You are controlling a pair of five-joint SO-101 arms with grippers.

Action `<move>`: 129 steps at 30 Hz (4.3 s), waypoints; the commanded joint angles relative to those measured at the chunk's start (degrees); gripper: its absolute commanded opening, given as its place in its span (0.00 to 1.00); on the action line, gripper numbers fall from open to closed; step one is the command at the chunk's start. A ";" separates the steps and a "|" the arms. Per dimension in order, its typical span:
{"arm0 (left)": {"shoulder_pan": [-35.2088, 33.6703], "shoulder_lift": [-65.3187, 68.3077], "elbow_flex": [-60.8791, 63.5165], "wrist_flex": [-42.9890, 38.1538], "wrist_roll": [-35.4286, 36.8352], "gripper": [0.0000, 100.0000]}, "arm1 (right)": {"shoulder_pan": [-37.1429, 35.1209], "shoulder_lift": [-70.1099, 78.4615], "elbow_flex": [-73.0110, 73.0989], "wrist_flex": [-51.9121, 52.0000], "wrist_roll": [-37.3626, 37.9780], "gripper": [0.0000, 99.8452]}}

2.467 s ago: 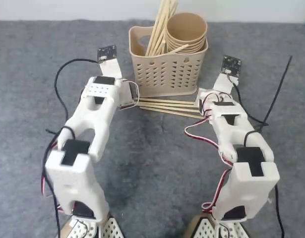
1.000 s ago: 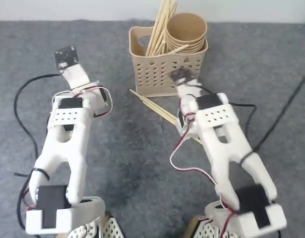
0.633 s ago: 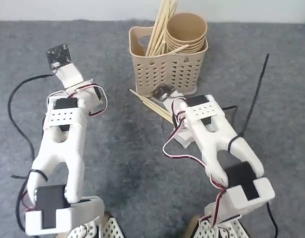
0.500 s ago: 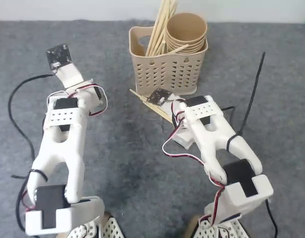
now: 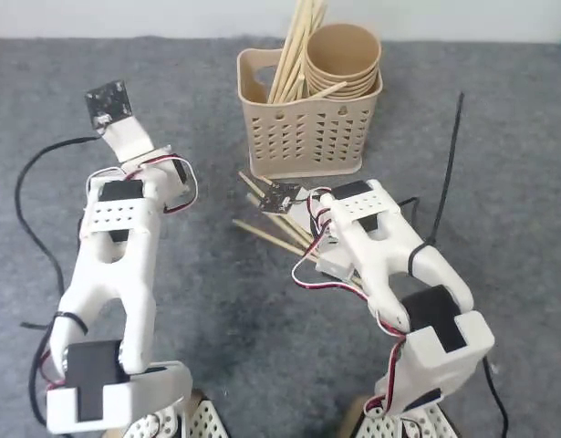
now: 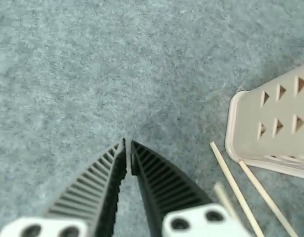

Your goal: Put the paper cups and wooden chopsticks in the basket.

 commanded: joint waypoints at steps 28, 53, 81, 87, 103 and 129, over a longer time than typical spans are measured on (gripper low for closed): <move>-3.43 -2.64 -0.31 -4.57 -0.26 0.02 | 1.19 -55.52 -0.70 12.35 0.70 0.01; -3.16 -2.55 -0.31 -4.57 -0.26 0.02 | -1.98 -57.45 13.27 -60.18 -51.52 0.01; -2.99 -2.55 1.63 -8.00 -0.35 0.02 | -1.71 0.92 -31.56 -58.77 -55.21 0.12; -1.23 -2.55 1.98 -8.35 -0.35 0.02 | -2.07 -3.82 -32.35 -52.09 -53.01 0.12; 12.75 -3.16 1.80 5.19 -7.56 0.02 | 2.51 -46.64 -32.26 3.65 -52.84 0.13; 33.85 -6.15 14.73 0.00 -46.07 0.21 | 23.60 -63.25 -4.75 15.52 -44.75 0.12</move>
